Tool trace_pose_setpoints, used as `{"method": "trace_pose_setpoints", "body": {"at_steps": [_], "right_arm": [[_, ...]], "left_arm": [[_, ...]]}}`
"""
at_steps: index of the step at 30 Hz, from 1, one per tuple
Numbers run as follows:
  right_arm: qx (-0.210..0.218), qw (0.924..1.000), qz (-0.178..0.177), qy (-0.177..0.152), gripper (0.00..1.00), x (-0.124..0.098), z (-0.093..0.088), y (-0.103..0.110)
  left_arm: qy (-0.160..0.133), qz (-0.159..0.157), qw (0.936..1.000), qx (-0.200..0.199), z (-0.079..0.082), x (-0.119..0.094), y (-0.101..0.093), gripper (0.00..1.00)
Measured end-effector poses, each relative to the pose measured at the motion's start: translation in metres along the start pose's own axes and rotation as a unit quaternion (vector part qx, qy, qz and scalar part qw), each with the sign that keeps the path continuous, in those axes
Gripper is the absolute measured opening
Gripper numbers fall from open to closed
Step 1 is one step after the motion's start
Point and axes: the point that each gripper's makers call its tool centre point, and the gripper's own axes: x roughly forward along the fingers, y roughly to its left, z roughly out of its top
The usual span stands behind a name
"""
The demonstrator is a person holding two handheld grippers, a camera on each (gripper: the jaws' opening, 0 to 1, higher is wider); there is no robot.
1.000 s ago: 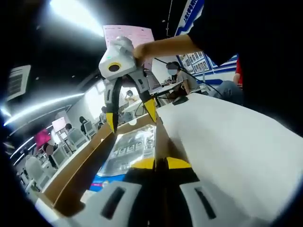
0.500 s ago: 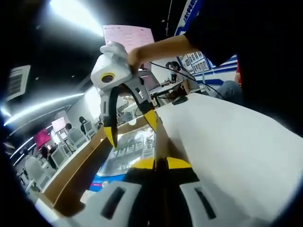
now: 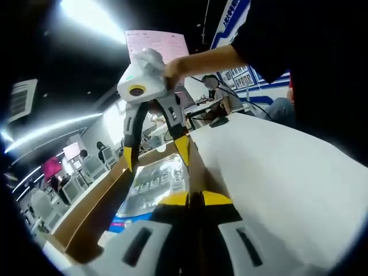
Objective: Operate the shoe box by opening the lid, removing the specified soft item, and placing it in the target area until the item is outside and the box remains undamaged.
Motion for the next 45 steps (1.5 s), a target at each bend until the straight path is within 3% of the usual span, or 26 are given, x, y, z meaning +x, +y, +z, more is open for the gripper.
{"method": "trace_pose_setpoints", "body": {"at_steps": [12, 18, 38, 41, 45], "right_arm": [[-0.026, 0.9948, -0.097, -0.017, 0.65, -0.002, 0.013, -0.01], [-0.029, 0.9914, -0.126, -0.02, 0.63, -0.005, 0.011, -0.012], [-0.045, 0.9824, -0.181, -0.01, 0.62, 0.002, 0.008, -0.02], [-0.05, 0.9798, -0.194, -0.01, 0.64, -0.001, 0.009, -0.02], [-0.074, 0.9683, -0.238, -0.006, 0.65, -0.013, 0.017, -0.029]], "left_arm": [[0.0, 0.0, 1.0, 0.0, 0.0, 0.001, 0.0, 0.06], [0.0, 0.0, 1.0, 0.0, 0.0, 0.001, 0.001, 0.06], [0.0, 0.0, 1.0, 0.001, 0.0, 0.0, 0.001, 0.06], [0.0, 0.0, 1.0, 0.001, 0.0, 0.0, 0.0, 0.06], [0.0, 0.001, 1.0, 0.001, 0.0, -0.001, 0.001, 0.06]]}}
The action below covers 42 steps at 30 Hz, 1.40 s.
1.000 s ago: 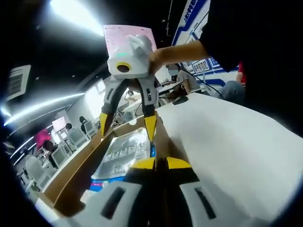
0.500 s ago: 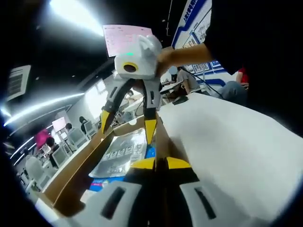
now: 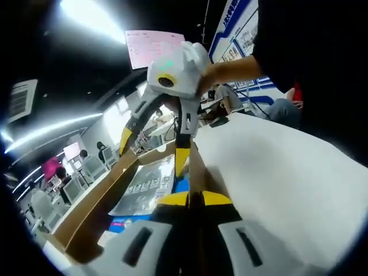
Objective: Operate the shoe box by opening the lid, removing the specified soft item, and placing it in the target area until the item is outside and the box remains undamaged.
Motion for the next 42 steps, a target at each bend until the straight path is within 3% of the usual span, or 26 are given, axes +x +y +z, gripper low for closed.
{"method": "trace_pose_setpoints", "body": {"at_steps": [5, 10, 13, 20, 22, 24, 26, 27, 28, 29, 32, 36, 39, 42], "right_arm": [[-0.023, 0.9984, -0.052, 0.001, 0.65, -0.014, 0.008, -0.014], [-0.087, 0.9919, -0.091, 0.022, 0.65, -0.02, 0.01, -0.021], [-0.138, 0.9839, -0.108, 0.035, 0.64, -0.024, 0.014, -0.024], [-0.133, 0.9842, -0.105, 0.052, 0.62, -0.017, 0.004, -0.022], [-0.151, 0.9799, -0.115, 0.064, 0.62, -0.018, 0.001, -0.024], [-0.188, 0.9682, -0.144, 0.081, 0.56, -0.025, 0.003, -0.034], [-0.194, 0.9662, -0.148, 0.083, 0.52, -0.027, 0.004, -0.037], [-0.183, 0.9685, -0.147, 0.082, 0.54, -0.024, 0.001, -0.04], [-0.147, 0.9764, -0.136, 0.079, 0.55, -0.02, -0.006, -0.038], [-0.137, 0.9779, -0.135, 0.081, 0.55, -0.017, -0.009, -0.038], [-0.151, 0.9754, -0.13, 0.093, 0.55, -0.01, -0.017, -0.038], [-0.143, 0.9778, -0.109, 0.107, 0.51, 0.004, -0.03, -0.028], [-0.138, 0.9787, -0.108, 0.107, 0.42, 0.003, -0.031, -0.027], [-0.139, 0.9779, -0.113, 0.107, 0.43, 0.001, -0.03, -0.028]], "left_arm": [[0.0, 0.0, 1.0, 0.0, 0.0, 0.0, 0.0, 0.06], [0.001, 0.001, 1.0, 0.0, 0.0, 0.0, 0.0, 0.06], [0.001, 0.001, 1.0, 0.0, 0.0, 0.0, 0.0, 0.06], [0.001, 0.002, 1.0, 0.0, 0.0, 0.0, 0.0, 0.06], [0.001, 0.002, 1.0, 0.001, 0.0, 0.0, 0.001, 0.06], [0.001, 0.002, 1.0, 0.001, 0.0, 0.0, 0.001, 0.06], [0.001, 0.002, 1.0, 0.001, 0.0, 0.0, 0.001, 0.06], [0.0, 0.002, 1.0, 0.001, 0.0, 0.0, 0.001, 0.06], [0.0, 0.002, 1.0, 0.001, 0.0, 0.0, 0.001, 0.06], [0.0, 0.002, 1.0, 0.001, 0.0, 0.0, 0.001, 0.06], [0.0, 0.002, 1.0, 0.001, 0.0, 0.0, 0.0, 0.06], [0.001, 0.002, 1.0, 0.002, 0.0, 0.0, 0.0, 0.06], [0.0, 0.003, 1.0, 0.002, 0.0, 0.001, 0.001, 0.06], [0.0, 0.002, 1.0, 0.002, 0.0, 0.001, 0.0, 0.06]]}}
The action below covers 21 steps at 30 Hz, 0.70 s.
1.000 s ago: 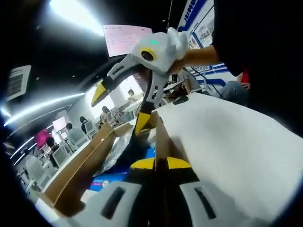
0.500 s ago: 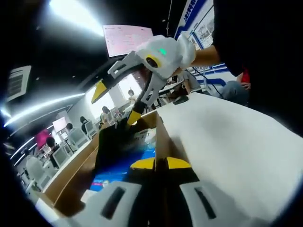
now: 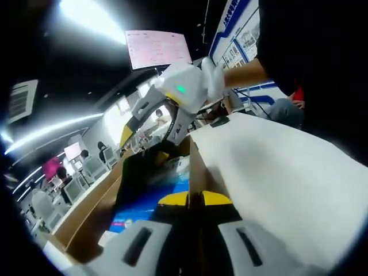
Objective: Operate the shoe box by opening the lid, removing the specified soft item, and placing it in the target area until the item is outside and the box remains undamaged.
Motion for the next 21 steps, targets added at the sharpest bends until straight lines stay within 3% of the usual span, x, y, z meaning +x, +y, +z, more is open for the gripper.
{"method": "trace_pose_setpoints", "body": {"at_steps": [4, 8, 11, 21], "right_arm": [[-0.026, 0.9994, -0.016, 0.012, 0.39, -0.002, -0.001, -0.007], [0.033, 0.9993, -0.007, 0.017, 0.4, 0.0, -0.004, -0.005], [0.018, 0.9993, 0.004, 0.034, 0.4, 0.005, -0.01, 0.003], [0.012, 0.999, 0.016, 0.039, 0.33, 0.012, -0.012, 0.015]], "left_arm": [[0.0, 0.0, 1.0, 0.0, 0.0, 0.0, 0.0, 0.06], [0.001, 0.001, 1.0, 0.001, 0.0, 0.0, 0.0, 0.06], [0.001, 0.001, 1.0, 0.001, 0.0, 0.0, 0.0, 0.06], [0.0, 0.001, 1.0, 0.001, 0.0, 0.001, 0.0, 0.06]]}}
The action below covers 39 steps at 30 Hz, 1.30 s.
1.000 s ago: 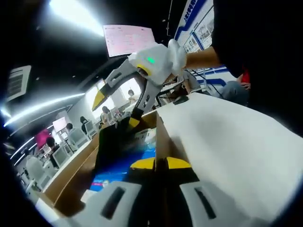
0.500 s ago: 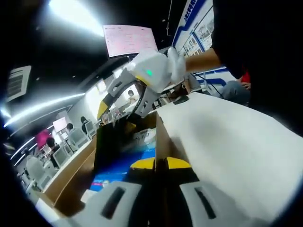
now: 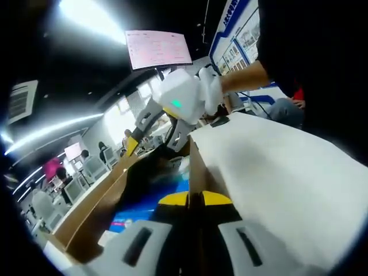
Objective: Operate the shoe box by opening the lid, removing the specified soft item, and placing it in the target area until the item is outside and the box remains undamaged.
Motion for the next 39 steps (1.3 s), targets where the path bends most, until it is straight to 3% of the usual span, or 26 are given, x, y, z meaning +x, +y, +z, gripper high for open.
{"method": "trace_pose_setpoints", "body": {"at_steps": [18, 39], "right_arm": [[-0.014, 0.9994, 0.03, -0.008, 0.07, 0.001, 0.003, 0.022], [-0.015, 0.9997, 0.006, -0.021, 0.02, 0.002, 0.004, 0.021]], "left_arm": [[0.0, 0.0, 1.0, 0.0, 0.0, 0.0, -0.001, 0.06], [0.0, 0.0, 1.0, -0.001, 0.0, -0.001, 0.0, 0.06]]}}
